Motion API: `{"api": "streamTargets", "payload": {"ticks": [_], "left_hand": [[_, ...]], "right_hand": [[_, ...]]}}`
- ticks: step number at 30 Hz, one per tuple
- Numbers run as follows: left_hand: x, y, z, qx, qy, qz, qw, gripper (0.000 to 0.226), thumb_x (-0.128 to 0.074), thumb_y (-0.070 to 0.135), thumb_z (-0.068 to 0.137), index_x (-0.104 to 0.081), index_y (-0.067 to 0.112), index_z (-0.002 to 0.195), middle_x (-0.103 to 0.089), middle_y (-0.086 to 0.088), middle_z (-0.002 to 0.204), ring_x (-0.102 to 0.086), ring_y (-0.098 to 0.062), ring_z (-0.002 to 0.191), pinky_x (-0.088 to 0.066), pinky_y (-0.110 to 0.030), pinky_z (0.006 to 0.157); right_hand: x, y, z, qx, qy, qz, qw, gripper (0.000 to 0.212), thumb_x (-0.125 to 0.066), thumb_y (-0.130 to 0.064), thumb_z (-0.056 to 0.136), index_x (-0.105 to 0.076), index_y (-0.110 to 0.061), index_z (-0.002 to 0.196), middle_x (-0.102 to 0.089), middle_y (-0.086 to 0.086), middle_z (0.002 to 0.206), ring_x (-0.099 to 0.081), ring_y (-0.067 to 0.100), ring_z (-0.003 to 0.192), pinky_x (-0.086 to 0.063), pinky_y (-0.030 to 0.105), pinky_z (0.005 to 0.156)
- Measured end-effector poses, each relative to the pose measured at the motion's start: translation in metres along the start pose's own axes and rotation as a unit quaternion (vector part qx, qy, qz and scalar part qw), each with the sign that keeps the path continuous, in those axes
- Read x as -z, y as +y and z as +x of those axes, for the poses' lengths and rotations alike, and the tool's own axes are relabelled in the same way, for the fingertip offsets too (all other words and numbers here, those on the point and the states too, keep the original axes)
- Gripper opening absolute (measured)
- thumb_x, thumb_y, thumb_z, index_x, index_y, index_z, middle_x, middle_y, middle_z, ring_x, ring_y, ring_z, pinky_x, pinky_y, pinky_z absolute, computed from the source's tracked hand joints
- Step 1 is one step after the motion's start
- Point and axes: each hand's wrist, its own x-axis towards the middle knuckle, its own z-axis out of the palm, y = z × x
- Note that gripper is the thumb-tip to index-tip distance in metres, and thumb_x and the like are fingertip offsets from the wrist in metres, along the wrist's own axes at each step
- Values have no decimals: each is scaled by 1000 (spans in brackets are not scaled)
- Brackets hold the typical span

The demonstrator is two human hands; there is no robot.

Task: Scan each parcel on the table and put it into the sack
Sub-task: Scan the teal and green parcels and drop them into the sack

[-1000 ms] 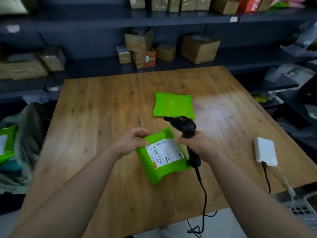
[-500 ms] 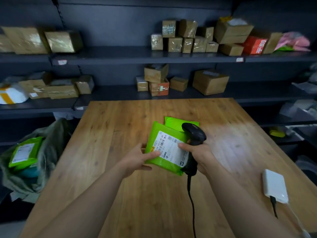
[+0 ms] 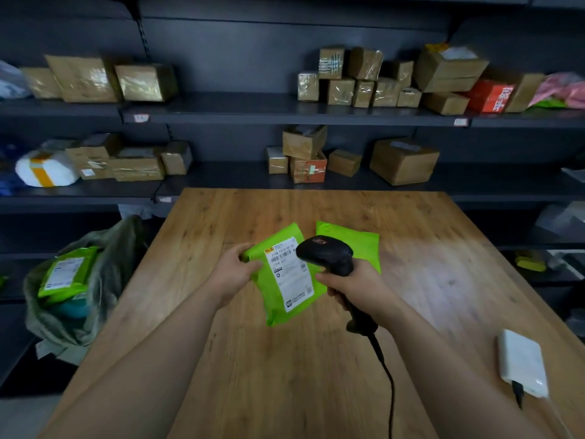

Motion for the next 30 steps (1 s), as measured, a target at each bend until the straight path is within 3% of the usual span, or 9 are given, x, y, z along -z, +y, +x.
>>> {"api": "streamTargets", "payload": {"ticks": [10,17,26,30], "left_hand": [[9,-12,7,9,46,-11,999,43,-55,-6,91,-49,2,132,-58,-22,123,-58,-35,110,-47,-52,100],[11,-17,10,12,47,-18,999,43,-53,-6,92,-48,1,134,-57,-23,126,-57,-27,101,-48,-48,95],[8,-17,9,22,39,-40,998,42,-51,-4,95,-45,0,136,-57,-15,116,-55,-25,98,-46,-42,88],[8,-19,10,19,36,-41,998,41,-50,-4,95,-46,1,135,-56,-15,115,-55,-26,98,-47,-46,91]], "right_hand": [[-7,-13,-12,-25,40,-83,995,27,-69,-14,84,-52,-11,64,-50,5,52,-41,18,40,-35,24,43],[-8,-21,-17,-24,32,-116,992,23,-67,-14,83,-55,-12,65,-52,4,51,-44,20,43,-38,27,46],[-8,-27,-23,-34,36,-124,991,23,-66,-11,85,-53,-9,65,-51,6,53,-43,22,45,-37,27,46],[-8,-27,-25,-36,31,-134,990,19,-65,-11,85,-56,-8,69,-52,9,56,-45,23,49,-38,29,49]]}}
